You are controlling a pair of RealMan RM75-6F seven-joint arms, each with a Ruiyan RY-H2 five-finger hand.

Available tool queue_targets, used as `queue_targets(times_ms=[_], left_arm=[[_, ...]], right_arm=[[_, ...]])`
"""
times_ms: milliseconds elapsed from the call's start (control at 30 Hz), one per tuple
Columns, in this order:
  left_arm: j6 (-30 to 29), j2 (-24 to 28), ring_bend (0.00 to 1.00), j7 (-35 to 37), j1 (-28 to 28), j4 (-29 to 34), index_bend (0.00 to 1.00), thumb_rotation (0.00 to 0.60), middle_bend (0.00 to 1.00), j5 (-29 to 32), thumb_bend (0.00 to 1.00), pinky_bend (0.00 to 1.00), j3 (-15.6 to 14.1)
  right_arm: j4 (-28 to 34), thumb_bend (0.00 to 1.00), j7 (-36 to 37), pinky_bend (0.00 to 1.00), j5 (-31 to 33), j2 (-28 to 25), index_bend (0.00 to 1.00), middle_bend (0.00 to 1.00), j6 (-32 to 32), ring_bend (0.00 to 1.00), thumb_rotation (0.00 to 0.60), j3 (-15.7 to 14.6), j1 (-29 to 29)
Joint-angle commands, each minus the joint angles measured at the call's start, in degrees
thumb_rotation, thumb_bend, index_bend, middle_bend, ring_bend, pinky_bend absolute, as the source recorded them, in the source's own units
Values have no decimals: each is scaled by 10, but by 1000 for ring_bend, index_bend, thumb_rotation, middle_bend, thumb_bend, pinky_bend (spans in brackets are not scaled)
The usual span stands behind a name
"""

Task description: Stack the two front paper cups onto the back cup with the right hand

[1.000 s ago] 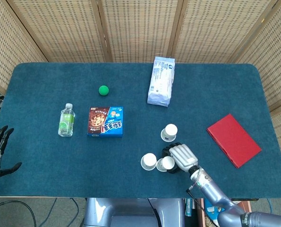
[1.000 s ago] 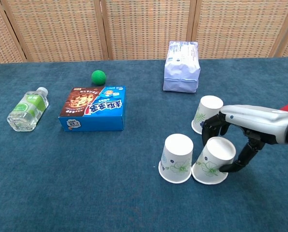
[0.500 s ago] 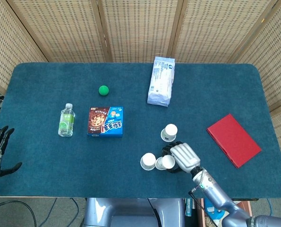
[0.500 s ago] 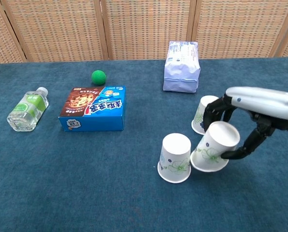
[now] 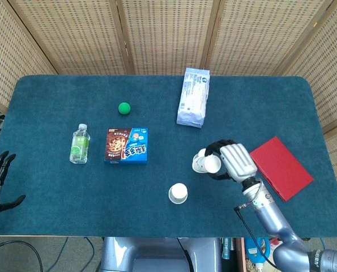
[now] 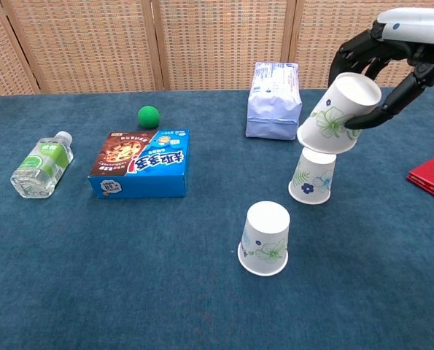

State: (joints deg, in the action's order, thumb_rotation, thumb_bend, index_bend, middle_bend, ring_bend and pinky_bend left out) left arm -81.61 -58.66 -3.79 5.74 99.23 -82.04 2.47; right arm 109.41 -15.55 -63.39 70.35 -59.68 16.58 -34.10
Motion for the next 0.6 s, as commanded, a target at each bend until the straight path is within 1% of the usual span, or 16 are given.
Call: queue_targets(times_ms=[33, 400, 600], left_arm=[[1, 1, 0, 0, 1, 1, 0, 600, 0, 1, 196, 0, 0], [9, -1, 0, 4, 5, -6, 0, 600, 0, 12, 195, 0, 4], [11, -2, 0, 3, 6, -6, 0, 600, 0, 14, 195, 0, 5]], right_arm=[[-27, 382, -30, 364, 42, 13, 494, 526, 7, 355, 600, 11, -24], [-86, 382, -66, 364, 146, 64, 494, 516, 23, 355, 600, 15, -72], [-95, 382, -78, 364, 175, 74, 494, 507, 23, 355, 600, 13, -90]])
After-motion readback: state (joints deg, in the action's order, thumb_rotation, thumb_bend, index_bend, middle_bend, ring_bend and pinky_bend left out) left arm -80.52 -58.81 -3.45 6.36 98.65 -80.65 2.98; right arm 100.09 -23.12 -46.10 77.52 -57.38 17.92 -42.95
